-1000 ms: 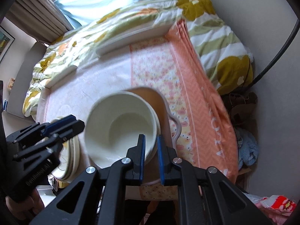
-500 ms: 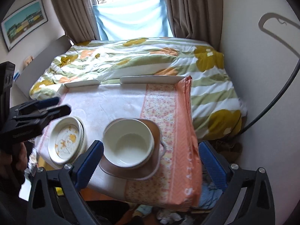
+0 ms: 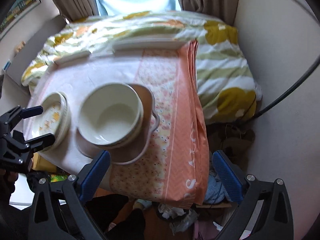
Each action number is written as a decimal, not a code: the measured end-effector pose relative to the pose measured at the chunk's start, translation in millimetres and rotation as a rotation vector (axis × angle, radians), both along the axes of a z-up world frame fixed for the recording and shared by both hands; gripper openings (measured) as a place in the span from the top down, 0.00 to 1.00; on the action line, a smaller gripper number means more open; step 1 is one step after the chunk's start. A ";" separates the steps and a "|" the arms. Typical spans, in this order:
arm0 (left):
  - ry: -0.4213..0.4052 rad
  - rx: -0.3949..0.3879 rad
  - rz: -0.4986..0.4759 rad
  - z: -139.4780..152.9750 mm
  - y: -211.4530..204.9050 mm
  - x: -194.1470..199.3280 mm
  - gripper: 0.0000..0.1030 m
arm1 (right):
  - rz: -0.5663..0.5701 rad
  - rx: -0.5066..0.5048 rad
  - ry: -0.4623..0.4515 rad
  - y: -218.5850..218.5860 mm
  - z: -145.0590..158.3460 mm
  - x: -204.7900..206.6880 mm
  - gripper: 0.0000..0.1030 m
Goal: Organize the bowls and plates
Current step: 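Grasp the rim of the pink dish holding the bowls, then carry the pink dish with bowls onto the plate stack and release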
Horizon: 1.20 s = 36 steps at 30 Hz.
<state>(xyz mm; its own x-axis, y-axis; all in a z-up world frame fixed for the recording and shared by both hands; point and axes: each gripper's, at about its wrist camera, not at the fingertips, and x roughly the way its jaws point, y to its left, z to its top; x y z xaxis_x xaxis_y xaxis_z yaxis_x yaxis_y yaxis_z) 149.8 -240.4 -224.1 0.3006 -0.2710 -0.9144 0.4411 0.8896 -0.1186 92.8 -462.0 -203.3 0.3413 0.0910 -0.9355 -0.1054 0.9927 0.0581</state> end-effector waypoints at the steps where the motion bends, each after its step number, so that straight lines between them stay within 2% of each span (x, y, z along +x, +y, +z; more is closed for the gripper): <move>1: 0.014 0.006 -0.006 -6.4 -3.2 2.8 0.07 | 0.009 -0.007 0.021 0.6 -8.7 5.7 0.01; 5: 0.079 0.038 -0.010 -32.0 -9.4 13.8 0.20 | 0.032 -0.025 0.069 3.5 -35.3 17.9 0.03; 7: 0.122 0.021 -0.004 -42.0 -9.8 18.7 0.29 | 0.055 -0.044 0.090 6.8 -46.2 22.6 0.10; 9: 0.141 0.013 -0.003 -46.4 -10.9 23.0 0.32 | 0.082 -0.068 0.107 10.4 -56.2 26.9 0.20; 13: 0.150 0.033 -0.018 -54.8 -21.6 27.4 0.38 | 0.105 -0.057 0.128 14.0 -68.5 35.2 0.31; 15: 0.166 0.050 -0.027 -62.1 -27.0 30.1 0.42 | 0.120 -0.040 0.135 16.6 -73.0 39.7 0.43; 16: 0.171 0.050 -0.028 -65.3 -28.2 31.0 0.42 | 0.128 -0.030 0.140 18.0 -75.8 41.5 0.45; 18: 0.176 0.041 -0.025 -68.7 -28.6 32.6 0.43 | 0.149 -0.029 0.153 22.3 -81.9 45.3 0.56; 19: 0.181 0.037 -0.022 -71.0 -29.1 33.4 0.47 | 0.161 -0.016 0.155 24.3 -84.2 46.2 0.58; 20: 0.185 0.030 -0.020 -72.6 -28.8 33.8 0.52 | 0.167 0.001 0.156 25.9 -85.5 46.5 0.66; 21: 0.187 0.024 -0.020 -73.9 -29.8 35.0 0.60 | 0.174 0.018 0.157 27.2 -86.7 47.1 0.71; 25: 0.175 0.037 -0.054 -78.2 -38.6 35.8 0.80 | 0.203 0.042 0.127 31.4 -86.2 44.9 0.79; 27: 0.166 0.030 -0.069 -78.7 -41.0 34.8 0.86 | 0.228 0.049 0.111 34.1 -85.9 41.7 0.85; 30: 0.120 0.052 -0.085 -77.0 -44.7 28.8 0.86 | 0.255 0.059 0.082 40.4 -83.6 34.7 0.90; 36: 0.068 0.085 -0.092 -71.4 -49.2 22.3 0.87 | 0.251 0.051 0.053 45.7 -80.0 28.2 0.89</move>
